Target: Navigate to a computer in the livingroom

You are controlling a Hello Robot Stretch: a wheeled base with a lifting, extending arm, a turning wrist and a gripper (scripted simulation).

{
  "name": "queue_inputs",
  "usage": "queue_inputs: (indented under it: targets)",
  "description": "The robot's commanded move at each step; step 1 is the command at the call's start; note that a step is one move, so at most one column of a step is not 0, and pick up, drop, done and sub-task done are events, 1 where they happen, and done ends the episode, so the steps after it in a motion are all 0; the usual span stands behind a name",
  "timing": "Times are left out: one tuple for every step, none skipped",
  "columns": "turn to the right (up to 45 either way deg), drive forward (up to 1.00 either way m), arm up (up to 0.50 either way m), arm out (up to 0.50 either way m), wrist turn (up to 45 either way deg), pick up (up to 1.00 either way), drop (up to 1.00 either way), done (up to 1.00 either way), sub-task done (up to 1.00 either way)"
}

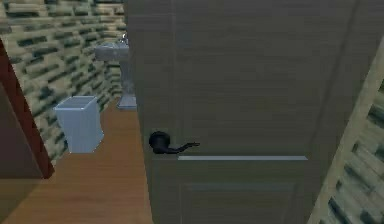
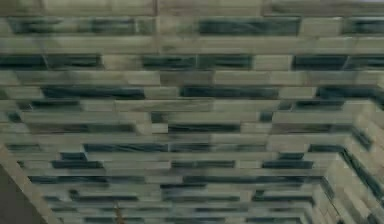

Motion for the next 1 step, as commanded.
queue_inputs:
  targets:
    - [-33.0, 0.0, 0.0, 0.0, 0.0, 0.0, 0.0, 0.0, 0.0]
